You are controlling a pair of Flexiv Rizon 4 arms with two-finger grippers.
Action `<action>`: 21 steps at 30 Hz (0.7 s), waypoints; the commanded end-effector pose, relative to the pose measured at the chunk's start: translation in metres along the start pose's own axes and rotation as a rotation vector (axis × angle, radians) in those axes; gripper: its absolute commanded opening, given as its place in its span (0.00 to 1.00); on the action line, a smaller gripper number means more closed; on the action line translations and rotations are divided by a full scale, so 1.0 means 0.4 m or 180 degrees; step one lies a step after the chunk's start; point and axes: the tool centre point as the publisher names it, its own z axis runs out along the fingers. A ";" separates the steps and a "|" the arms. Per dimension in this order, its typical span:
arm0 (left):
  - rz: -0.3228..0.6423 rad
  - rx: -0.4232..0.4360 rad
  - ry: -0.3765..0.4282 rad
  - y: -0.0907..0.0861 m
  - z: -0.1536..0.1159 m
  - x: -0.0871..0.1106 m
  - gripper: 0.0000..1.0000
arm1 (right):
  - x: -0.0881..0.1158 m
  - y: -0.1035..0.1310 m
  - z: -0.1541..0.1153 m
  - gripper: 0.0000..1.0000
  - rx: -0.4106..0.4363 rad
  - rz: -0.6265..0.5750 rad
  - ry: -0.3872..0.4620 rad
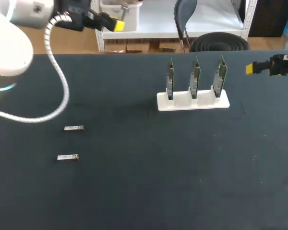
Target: Pick up the optical module with the left hand, and insert it into the network port with the right hand.
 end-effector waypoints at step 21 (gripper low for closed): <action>0.0577 0.2039 -0.1268 -0.162 0.187 -0.009 0.00 | 0.000 0.000 0.000 1.00 0.0000 0.0000 0.0000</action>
